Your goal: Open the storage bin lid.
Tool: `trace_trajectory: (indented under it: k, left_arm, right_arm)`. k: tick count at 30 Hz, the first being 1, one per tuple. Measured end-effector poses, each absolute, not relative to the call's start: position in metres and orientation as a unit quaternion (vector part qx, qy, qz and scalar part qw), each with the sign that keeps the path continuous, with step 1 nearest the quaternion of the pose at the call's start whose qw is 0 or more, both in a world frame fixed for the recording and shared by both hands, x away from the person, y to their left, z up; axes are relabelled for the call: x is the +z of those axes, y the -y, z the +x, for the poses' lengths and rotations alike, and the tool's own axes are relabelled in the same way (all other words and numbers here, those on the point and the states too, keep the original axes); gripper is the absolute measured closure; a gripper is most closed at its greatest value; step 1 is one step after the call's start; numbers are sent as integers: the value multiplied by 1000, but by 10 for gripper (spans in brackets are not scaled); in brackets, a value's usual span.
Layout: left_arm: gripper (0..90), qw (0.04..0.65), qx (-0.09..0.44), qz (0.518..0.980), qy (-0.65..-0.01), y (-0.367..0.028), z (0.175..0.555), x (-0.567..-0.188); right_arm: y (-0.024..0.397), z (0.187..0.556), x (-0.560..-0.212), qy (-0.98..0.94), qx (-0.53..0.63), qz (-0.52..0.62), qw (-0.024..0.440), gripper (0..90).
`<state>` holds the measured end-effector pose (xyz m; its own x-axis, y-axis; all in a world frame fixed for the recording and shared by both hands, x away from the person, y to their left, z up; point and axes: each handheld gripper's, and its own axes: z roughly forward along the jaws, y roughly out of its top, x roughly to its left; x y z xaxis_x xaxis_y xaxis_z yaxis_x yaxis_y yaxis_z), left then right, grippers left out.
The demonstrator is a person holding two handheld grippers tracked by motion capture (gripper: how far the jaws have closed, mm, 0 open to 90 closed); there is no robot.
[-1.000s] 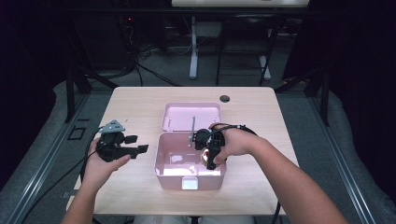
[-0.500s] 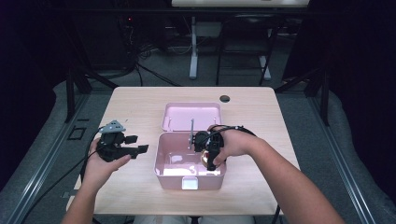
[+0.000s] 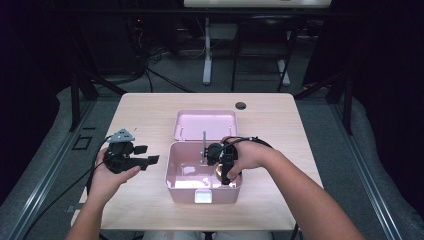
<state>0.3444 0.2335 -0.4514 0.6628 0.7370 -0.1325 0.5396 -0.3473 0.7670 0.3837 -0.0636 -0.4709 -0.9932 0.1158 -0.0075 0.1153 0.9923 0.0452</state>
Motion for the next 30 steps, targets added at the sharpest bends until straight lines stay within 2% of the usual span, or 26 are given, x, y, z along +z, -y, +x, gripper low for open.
trace_trajectory:
  k: [30]
  left_arm:
    - [365,411,120,813,-394,-233,345,-453]
  right_arm:
    - [58,384,-488,-999,8,41,1,200]
